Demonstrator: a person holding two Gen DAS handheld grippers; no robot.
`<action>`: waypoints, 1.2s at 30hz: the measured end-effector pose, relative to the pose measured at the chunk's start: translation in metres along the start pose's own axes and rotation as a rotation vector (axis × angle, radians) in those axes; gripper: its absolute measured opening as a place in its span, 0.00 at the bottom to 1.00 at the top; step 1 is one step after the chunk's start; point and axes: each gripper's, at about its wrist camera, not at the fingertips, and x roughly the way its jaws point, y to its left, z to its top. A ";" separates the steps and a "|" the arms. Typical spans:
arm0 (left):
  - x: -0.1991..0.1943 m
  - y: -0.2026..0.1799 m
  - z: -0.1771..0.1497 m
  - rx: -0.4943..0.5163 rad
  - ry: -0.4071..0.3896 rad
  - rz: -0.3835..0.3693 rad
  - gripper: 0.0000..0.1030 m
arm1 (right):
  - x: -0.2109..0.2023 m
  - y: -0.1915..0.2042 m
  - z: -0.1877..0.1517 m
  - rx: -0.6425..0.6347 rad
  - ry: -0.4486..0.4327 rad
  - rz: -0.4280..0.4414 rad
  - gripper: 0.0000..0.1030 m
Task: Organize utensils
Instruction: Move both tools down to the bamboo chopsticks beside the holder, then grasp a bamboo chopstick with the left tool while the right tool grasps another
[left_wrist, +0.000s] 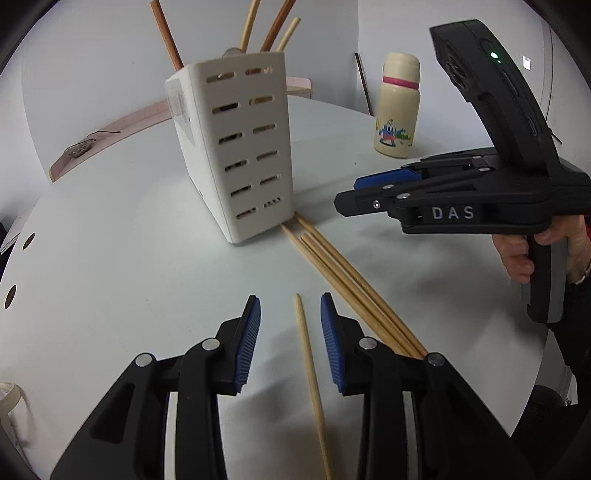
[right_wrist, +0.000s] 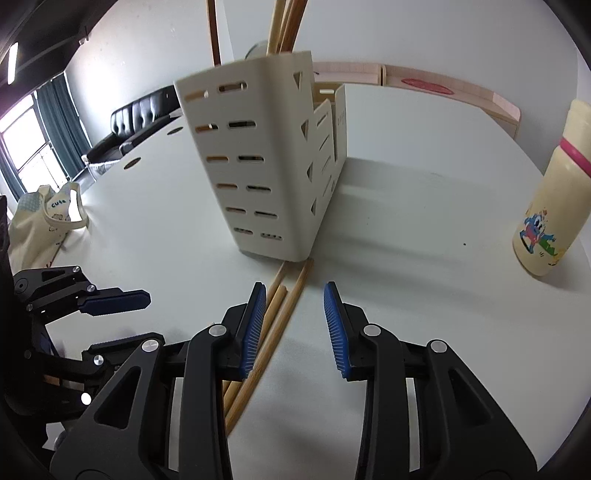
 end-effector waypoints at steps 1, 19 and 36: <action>0.004 0.001 0.000 -0.006 0.015 -0.007 0.32 | 0.006 -0.001 0.000 0.009 0.025 -0.001 0.30; 0.013 -0.002 -0.012 0.010 0.096 -0.065 0.32 | 0.040 0.010 -0.007 -0.017 0.158 -0.044 0.18; 0.021 0.004 -0.006 -0.010 0.177 -0.060 0.18 | 0.049 0.002 0.013 -0.012 0.294 -0.094 0.12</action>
